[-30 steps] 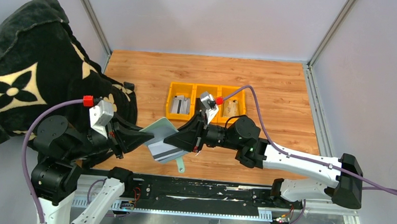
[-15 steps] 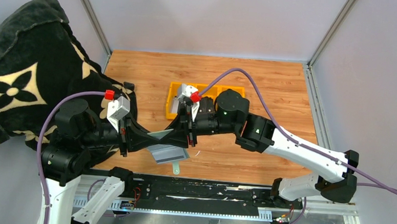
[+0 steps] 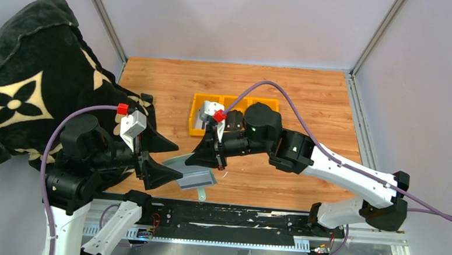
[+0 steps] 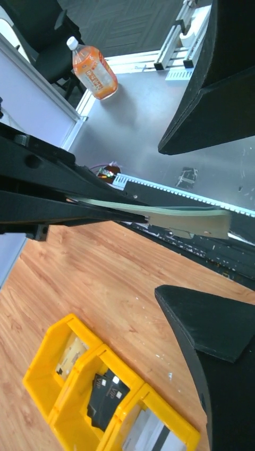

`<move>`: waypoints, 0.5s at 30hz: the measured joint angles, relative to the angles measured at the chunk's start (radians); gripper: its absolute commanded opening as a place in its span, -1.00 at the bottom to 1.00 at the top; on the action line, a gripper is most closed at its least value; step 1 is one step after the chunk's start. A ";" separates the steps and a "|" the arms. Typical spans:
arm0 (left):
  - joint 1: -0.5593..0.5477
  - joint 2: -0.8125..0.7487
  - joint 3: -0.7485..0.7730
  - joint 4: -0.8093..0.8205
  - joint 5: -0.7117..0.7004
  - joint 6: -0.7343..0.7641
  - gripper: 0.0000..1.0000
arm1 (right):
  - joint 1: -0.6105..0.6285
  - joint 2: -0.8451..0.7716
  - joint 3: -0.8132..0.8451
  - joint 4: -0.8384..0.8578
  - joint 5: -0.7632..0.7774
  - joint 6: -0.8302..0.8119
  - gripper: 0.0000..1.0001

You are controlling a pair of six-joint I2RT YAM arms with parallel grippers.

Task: Take the credit cards out of the card holder
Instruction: Remove the credit card from the card holder.

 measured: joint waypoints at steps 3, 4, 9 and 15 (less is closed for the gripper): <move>0.000 -0.033 -0.044 0.050 -0.009 -0.060 1.00 | -0.001 -0.080 -0.134 0.168 0.055 0.095 -1.00; 0.000 -0.051 -0.069 0.082 -0.013 -0.096 1.00 | -0.001 -0.111 -0.184 0.243 0.080 0.134 -1.00; 0.000 -0.161 -0.254 0.362 -0.044 -0.380 0.97 | -0.001 -0.202 -0.366 0.600 0.201 0.304 -1.00; 0.000 -0.214 -0.314 0.555 -0.063 -0.583 0.18 | 0.001 -0.211 -0.484 0.899 0.323 0.427 -1.00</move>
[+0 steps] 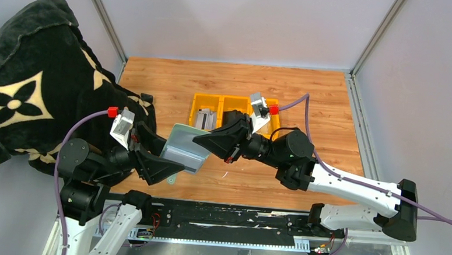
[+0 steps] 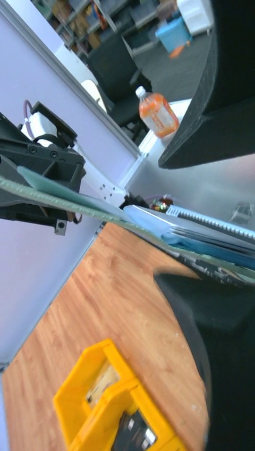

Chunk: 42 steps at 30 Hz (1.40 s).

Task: Take the credit cards out of the card holder
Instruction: Remove the credit card from the card holder.

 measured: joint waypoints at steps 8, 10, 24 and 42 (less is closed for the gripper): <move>0.000 0.032 0.022 -0.070 -0.040 0.099 -0.98 | 0.006 -0.002 -0.054 0.052 0.067 0.002 -0.24; 0.000 0.070 0.061 -0.169 -0.056 0.208 -1.00 | 0.003 0.004 0.003 -0.078 0.051 -0.055 -0.09; 0.000 0.303 0.243 -0.604 -0.066 0.708 -1.00 | -0.003 0.271 0.555 -0.990 -0.103 -0.542 -0.30; 0.000 0.281 0.255 -0.721 0.061 0.863 0.56 | -0.101 0.053 0.262 -0.716 -0.155 -0.320 -1.00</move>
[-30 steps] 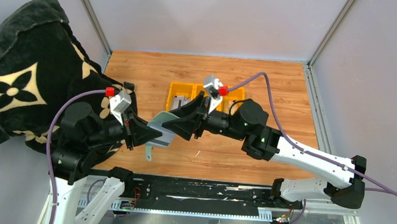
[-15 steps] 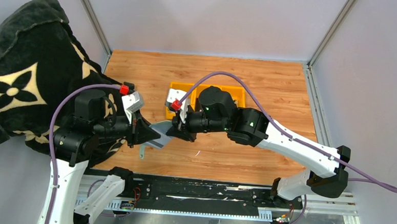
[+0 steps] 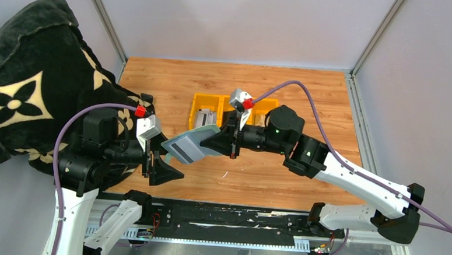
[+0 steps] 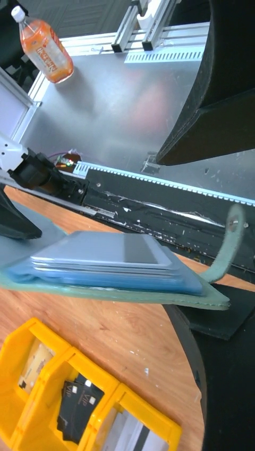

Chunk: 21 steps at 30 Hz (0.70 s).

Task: Take the credit cards out of the card holder
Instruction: Remove the credit card from the card holder.

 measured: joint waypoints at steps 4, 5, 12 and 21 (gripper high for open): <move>0.000 -0.004 0.000 -0.003 0.050 0.006 0.27 | -0.004 -0.060 -0.117 0.204 -0.008 0.150 -1.00; 0.000 -0.003 0.000 -0.004 0.063 0.005 0.17 | -0.004 -0.066 -0.140 0.257 -0.012 0.184 -1.00; 0.000 0.020 0.020 -0.008 0.132 0.000 -0.41 | -0.004 -0.077 -0.231 0.433 -0.020 0.328 -1.00; 0.000 0.027 0.042 -0.009 0.219 -0.036 -0.73 | -0.004 -0.095 -0.293 0.531 -0.037 0.418 -0.88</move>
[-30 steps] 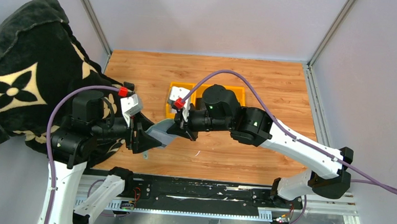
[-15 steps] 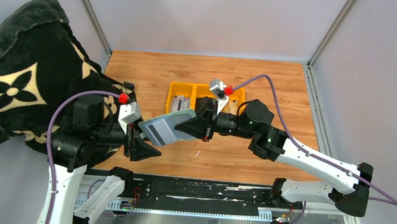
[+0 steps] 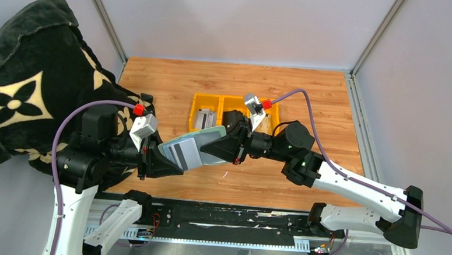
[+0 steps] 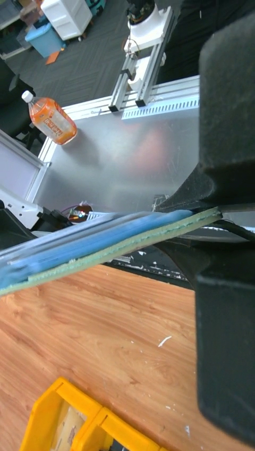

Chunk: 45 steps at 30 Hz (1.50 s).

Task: Take the credit cards out of the card holder
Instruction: Remove the credit card from the card holder.

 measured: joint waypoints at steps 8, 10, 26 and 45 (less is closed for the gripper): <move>0.000 0.021 0.000 0.000 0.018 -0.024 -0.98 | -0.002 -0.026 -0.008 -0.010 -0.018 0.025 0.11; 0.000 0.027 0.002 0.000 0.017 -0.033 -1.00 | -0.006 -0.042 0.000 -0.061 0.006 0.013 0.12; 0.000 0.074 -0.034 -0.001 -0.236 -0.149 -1.00 | -0.019 -0.095 0.274 -0.332 0.081 -0.081 0.23; 0.000 0.086 -0.034 -0.001 -0.158 -0.143 -1.00 | -0.020 0.054 0.148 -0.411 -0.024 -0.042 0.04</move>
